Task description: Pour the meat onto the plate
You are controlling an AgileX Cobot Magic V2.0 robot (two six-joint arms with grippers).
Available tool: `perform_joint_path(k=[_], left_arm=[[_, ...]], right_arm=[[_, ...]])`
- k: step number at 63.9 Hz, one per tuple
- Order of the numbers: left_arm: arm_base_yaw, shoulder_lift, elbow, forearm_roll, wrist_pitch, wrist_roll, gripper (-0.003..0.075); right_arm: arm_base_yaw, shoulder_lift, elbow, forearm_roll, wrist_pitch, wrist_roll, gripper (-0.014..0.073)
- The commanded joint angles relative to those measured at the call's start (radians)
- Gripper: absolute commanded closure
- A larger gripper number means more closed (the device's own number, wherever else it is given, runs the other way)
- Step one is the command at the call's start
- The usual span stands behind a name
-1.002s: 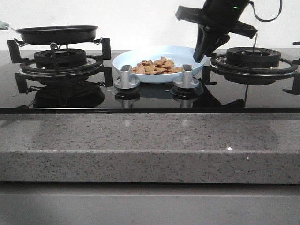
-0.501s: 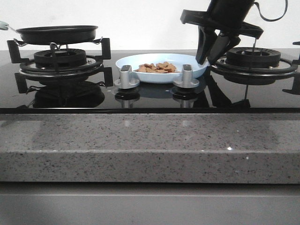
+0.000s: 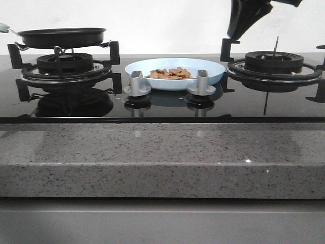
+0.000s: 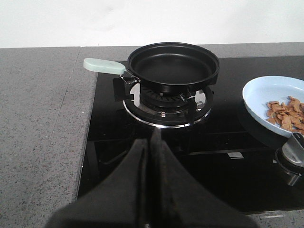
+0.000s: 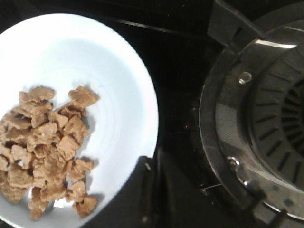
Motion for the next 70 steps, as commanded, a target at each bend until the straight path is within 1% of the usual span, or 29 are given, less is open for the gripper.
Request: perform_joint_path(k=[1,12,22,41,65,70], left_arm=[[-0.007,0.006,-0.027,-0.01,-0.081,-0.009,0.0741],[-0.007,0.006,-0.027,-0.01,-0.081,-0.009,0.0741],[-0.007,0.006,-0.027,-0.01,-0.079,-0.009,0.0741],[-0.007,0.006,-0.027,-0.01,-0.079,-0.009,0.0741],[-0.007,0.006,-0.027,-0.01,-0.079,-0.009,0.0741],[-0.007,0.006,-0.027,-0.01,-0.079,-0.009,0.0741]], right_arm=[[-0.004,-0.079,-0.035,-0.01,-0.003,-0.013,0.0662],[-0.004,-0.125,-0.015,-0.021,0.007,-0.013,0.0654],[-0.004,-0.248,0.099,-0.032,-0.048,-0.013,0.0654],[-0.004,-0.632,0.508,-0.113,-0.266,-0.02,0.0654],[-0.004,-1.107,0.994,-0.115,-0.498,-0.021,0.0654],[-0.004,-1.208,1.072,-0.119,-0.542,-0.023,0.0654]])
